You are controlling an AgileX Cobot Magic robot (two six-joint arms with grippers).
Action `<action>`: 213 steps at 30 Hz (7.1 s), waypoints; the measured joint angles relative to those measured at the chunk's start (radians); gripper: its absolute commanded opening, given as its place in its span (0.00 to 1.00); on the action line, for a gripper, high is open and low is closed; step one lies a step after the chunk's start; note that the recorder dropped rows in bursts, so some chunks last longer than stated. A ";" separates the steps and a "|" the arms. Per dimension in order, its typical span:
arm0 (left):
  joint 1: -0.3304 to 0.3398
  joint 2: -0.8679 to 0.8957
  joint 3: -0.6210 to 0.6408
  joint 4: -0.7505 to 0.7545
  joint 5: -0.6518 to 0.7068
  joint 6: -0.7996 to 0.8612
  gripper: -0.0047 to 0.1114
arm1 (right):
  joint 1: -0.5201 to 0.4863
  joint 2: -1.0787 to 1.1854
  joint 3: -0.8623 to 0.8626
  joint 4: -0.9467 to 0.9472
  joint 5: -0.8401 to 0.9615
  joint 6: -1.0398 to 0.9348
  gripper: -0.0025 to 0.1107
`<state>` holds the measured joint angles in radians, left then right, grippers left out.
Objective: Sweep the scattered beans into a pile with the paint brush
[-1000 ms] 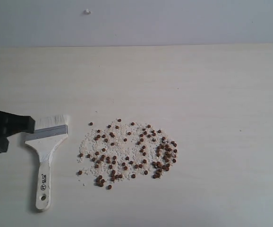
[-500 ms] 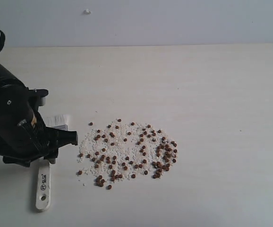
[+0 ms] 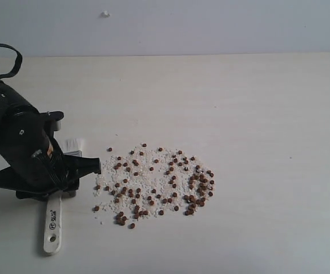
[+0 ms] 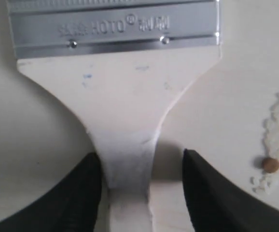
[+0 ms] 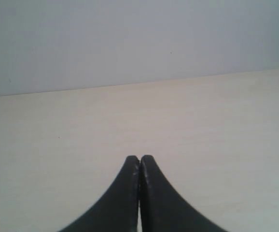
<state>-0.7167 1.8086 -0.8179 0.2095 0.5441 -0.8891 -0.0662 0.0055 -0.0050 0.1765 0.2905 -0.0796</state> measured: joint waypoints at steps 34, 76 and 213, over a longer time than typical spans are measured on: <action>0.000 0.029 -0.018 0.011 0.022 -0.004 0.43 | 0.000 0.000 0.000 0.000 0.000 0.000 0.02; 0.000 -0.272 -0.018 0.177 0.191 0.356 0.04 | 0.000 0.000 0.000 0.000 0.000 0.000 0.02; 0.229 -0.185 -0.515 -0.832 0.676 1.797 0.04 | 1.121 1.669 -0.985 -1.919 0.219 0.358 0.39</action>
<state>-0.4876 1.6233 -1.3332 -0.6221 1.2198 0.9082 1.0553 1.6747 -0.9898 -1.7428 0.5095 0.2779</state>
